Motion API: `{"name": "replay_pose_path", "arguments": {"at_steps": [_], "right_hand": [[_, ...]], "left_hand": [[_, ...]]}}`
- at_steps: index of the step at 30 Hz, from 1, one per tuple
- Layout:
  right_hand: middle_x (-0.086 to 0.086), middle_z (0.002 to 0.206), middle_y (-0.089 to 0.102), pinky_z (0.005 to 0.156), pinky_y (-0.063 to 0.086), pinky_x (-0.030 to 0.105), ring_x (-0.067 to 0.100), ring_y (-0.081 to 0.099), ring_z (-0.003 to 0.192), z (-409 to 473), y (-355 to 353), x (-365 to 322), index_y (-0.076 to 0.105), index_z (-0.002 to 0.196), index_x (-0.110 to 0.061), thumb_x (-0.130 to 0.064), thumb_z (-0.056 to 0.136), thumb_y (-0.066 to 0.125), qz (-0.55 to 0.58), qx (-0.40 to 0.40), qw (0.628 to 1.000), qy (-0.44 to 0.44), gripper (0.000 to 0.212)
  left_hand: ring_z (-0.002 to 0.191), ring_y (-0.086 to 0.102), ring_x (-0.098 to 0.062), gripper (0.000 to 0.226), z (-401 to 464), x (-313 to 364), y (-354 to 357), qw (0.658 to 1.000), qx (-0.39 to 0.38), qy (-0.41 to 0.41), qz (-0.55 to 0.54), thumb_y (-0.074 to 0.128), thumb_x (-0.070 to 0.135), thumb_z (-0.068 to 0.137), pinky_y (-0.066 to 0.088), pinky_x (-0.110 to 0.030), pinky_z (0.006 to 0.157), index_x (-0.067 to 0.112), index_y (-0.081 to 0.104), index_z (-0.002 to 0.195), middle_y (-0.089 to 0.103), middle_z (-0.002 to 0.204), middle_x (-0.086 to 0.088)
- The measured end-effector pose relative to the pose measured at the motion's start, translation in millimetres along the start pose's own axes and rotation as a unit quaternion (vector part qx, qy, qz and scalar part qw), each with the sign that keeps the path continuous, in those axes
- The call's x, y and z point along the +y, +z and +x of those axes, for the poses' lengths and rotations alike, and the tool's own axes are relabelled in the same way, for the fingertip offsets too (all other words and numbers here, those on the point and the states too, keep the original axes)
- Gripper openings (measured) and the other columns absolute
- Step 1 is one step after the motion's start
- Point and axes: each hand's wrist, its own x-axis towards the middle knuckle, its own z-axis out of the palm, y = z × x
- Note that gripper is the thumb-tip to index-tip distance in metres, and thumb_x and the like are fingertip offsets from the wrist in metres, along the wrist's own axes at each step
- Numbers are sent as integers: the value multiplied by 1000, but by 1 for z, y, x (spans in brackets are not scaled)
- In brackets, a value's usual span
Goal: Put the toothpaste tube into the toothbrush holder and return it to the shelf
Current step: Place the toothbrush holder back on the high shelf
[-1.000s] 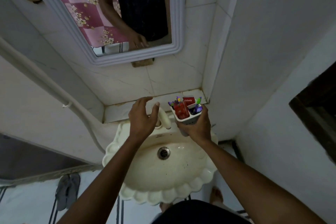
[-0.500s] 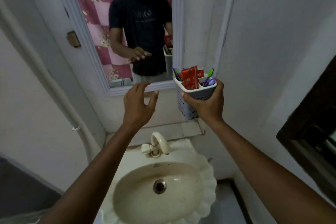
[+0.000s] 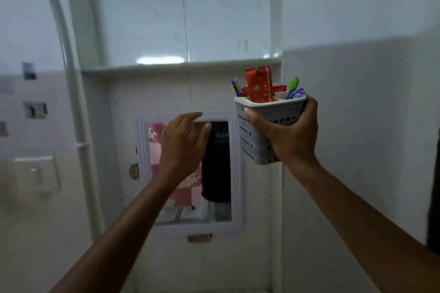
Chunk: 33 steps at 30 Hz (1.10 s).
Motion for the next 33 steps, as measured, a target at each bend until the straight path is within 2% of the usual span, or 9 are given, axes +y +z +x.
{"name": "replay_pose_path", "arguments": {"at_steps": [4,8,12,20,24,26,28,30,33], "right_hand": [[-10,128,71,91,63,22,6,72,115,41,6,-41,58,137,-24,-70,50,102,-2,24,1000,-18,107],[-11,128,70,101,64,40,15,72,119,78,18,-69,57,130,-30,-81,44,98,-11,50,998,-25,108],[-11,128,70,103,63,42,18,70,122,108,34,-83,57,129,-31,-84,41,97,-28,63,997,-30,110],[-7,133,62,105,58,41,22,61,128,158,86,-88,54,138,-23,-85,47,93,-64,96,992,-46,117],[-4,138,60,98,50,34,22,54,130,174,122,-77,52,145,-18,-81,56,94,-85,100,990,-45,117],[-2,143,59,102,51,36,24,53,134,177,137,-63,49,150,-16,-80,59,94,-95,95,990,-40,120],[3,153,56,114,51,44,29,51,142,177,147,-48,40,160,-15,-79,64,92,-111,79,990,-33,127],[9,169,43,126,42,52,32,41,156,177,153,-35,16,175,-18,-77,75,88,-143,40,989,-30,137],[14,175,23,121,40,56,38,33,159,175,153,-19,-17,177,-29,-72,90,78,-229,-37,972,-41,135]], "left_hand": [[133,57,-25,44,70,1,-3,997,32,31,63,55,46,107,39,-49,115,22,62,143,65,142,-2],[151,43,-27,50,137,-7,7,992,70,39,98,49,48,107,25,-52,127,22,57,148,57,153,-1],[163,20,-25,61,173,-39,26,994,-11,-7,112,39,61,108,4,-54,133,24,51,156,45,166,0],[143,49,-21,48,171,-67,46,995,53,9,86,47,62,107,9,-50,133,28,70,131,70,134,6],[136,54,-21,44,175,-73,44,996,64,14,56,55,59,104,9,-47,133,26,74,127,74,129,5],[135,55,-21,43,175,-74,44,996,68,17,57,56,58,104,10,-47,133,26,74,127,74,129,6],[135,55,-21,44,173,-75,45,995,67,26,69,55,58,105,11,-47,133,28,73,130,73,131,6],[135,55,-21,44,172,-77,46,994,65,35,79,54,58,105,12,-47,133,28,72,132,72,133,7],[135,55,-21,44,171,-78,47,993,63,38,87,55,56,105,13,-48,132,28,71,134,72,133,6]]}}
